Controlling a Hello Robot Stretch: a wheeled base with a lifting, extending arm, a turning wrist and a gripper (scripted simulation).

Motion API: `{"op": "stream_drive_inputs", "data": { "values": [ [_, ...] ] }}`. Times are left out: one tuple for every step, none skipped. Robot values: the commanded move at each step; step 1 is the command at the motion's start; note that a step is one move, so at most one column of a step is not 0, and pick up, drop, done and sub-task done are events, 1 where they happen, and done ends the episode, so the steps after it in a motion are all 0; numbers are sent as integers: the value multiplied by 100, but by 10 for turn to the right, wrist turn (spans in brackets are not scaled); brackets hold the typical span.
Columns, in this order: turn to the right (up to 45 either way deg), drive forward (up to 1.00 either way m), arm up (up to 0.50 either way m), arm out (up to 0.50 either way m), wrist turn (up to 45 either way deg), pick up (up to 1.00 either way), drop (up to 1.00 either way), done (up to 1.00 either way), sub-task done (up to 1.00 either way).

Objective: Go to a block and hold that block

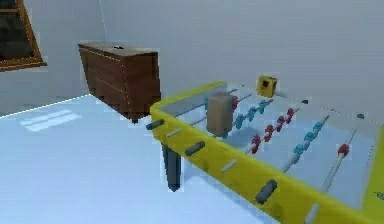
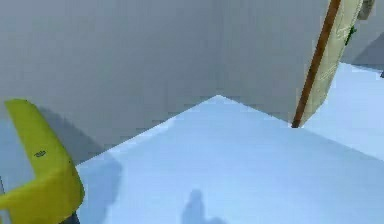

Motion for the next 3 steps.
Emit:
{"op": "stream_drive_inputs", "data": {
  "values": [
    [-450,0,0,0,0,0,0,0,0],
    [-330,0,0,0,0,0,0,0,0],
    [450,0,0,0,0,0,0,0,0]
  ]
}}
